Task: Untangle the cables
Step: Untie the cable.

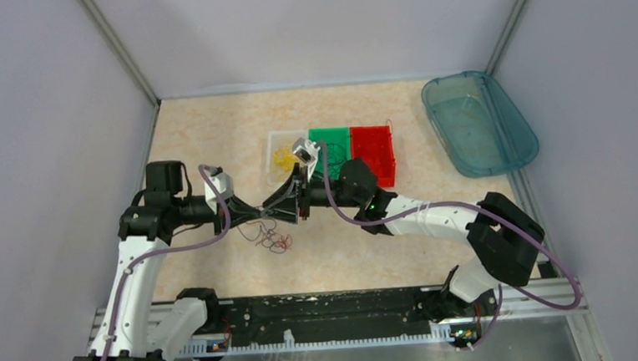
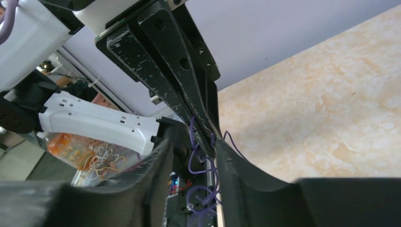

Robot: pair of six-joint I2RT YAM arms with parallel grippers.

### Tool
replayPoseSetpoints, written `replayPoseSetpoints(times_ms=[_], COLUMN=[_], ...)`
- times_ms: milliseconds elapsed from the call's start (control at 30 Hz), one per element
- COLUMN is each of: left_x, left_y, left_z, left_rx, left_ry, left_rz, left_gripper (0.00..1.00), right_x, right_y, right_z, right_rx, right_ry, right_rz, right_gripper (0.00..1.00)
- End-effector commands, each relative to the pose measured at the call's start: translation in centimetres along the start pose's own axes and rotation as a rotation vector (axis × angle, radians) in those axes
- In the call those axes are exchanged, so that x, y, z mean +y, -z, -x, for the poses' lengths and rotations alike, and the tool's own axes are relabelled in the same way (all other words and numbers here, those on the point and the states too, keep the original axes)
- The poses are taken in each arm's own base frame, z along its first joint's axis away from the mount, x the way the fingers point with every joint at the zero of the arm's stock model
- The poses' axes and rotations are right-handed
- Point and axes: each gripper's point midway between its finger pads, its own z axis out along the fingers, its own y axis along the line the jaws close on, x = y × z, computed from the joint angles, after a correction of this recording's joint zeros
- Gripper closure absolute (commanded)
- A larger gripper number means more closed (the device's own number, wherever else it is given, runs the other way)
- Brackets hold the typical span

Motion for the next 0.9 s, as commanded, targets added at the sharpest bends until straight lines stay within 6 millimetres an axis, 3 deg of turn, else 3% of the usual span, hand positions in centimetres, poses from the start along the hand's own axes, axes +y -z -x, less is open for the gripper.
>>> replayPoseSetpoints(times_ms=[0, 133, 300, 433, 633, 867], left_x=[-0.3, -0.1, -0.3, -0.8, -1.6, -2.3], left_y=[0.6, 1.1, 1.6, 2.0, 2.5, 3.4], left_z=[2.4, 5.4, 8.9, 10.8, 13.0, 15.5], left_rx=[-0.022, -0.073, -0.148, -0.187, -0.223, -0.254], left_ry=[-0.075, -0.105, -0.105, -0.088, -0.069, -0.073], left_rz=[-0.004, 0.014, 0.012, 0.009, -0.005, -0.01], left_gripper=[1.0, 1.0, 1.0, 1.0, 1.0, 1.0], right_x=[1.7, 1.3, 0.6, 0.7, 1.1, 0.2], right_y=[0.4, 2.6, 3.8, 4.1, 2.5, 0.7], right_z=[4.5, 3.8, 0.7, 0.2, -0.8, -1.5], right_rx=[-0.135, -0.179, -0.131, -0.154, -0.126, -0.125], right_ry=[0.097, 0.152, 0.225, 0.245, 0.301, 0.279], right_rz=[0.012, 0.01, 0.039, 0.065, 0.12, 0.112], right_gripper=[0.49, 0.28, 0.24, 0.01, 0.01, 0.09])
